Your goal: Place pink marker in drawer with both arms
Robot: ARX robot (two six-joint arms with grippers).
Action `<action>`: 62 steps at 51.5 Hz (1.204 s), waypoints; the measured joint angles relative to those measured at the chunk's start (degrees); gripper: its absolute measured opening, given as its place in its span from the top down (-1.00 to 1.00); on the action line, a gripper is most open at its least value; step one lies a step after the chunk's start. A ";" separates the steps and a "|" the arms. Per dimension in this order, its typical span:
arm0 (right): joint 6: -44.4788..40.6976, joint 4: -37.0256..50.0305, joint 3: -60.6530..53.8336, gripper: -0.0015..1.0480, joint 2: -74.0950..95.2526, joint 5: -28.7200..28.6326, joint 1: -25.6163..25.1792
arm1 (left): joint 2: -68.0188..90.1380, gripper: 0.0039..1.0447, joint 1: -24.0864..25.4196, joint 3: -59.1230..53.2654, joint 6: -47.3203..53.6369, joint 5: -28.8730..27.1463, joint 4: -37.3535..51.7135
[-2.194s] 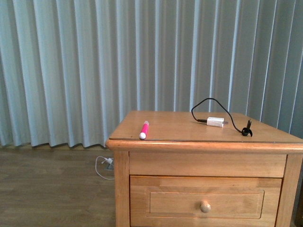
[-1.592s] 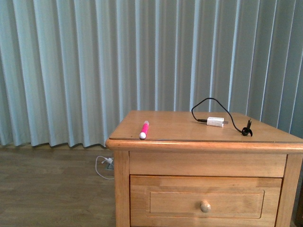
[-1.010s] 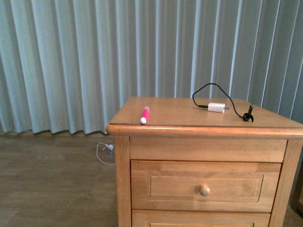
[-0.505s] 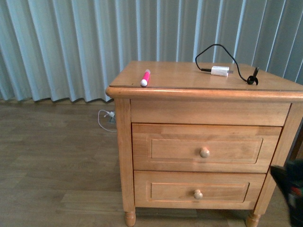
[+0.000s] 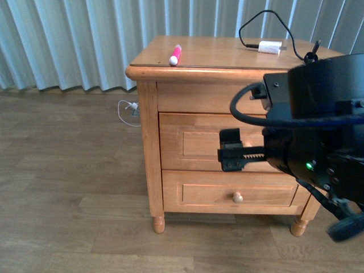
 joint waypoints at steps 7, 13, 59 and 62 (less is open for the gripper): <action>0.48 -0.44 6.91 -0.84 5.86 1.16 0.28 | 0.00 -0.89 0.00 0.00 0.00 0.00 0.00; 0.55 -0.44 11.26 -0.84 10.47 1.66 0.04 | 0.00 -0.89 0.00 0.00 0.00 0.00 0.00; -1.55 1.09 19.69 -0.84 20.85 1.62 -3.98 | 0.00 -0.89 0.00 0.00 0.00 0.00 0.00; -1.53 1.07 19.69 -0.76 20.85 1.73 -3.98 | 0.00 -0.89 0.00 0.00 0.00 0.00 0.00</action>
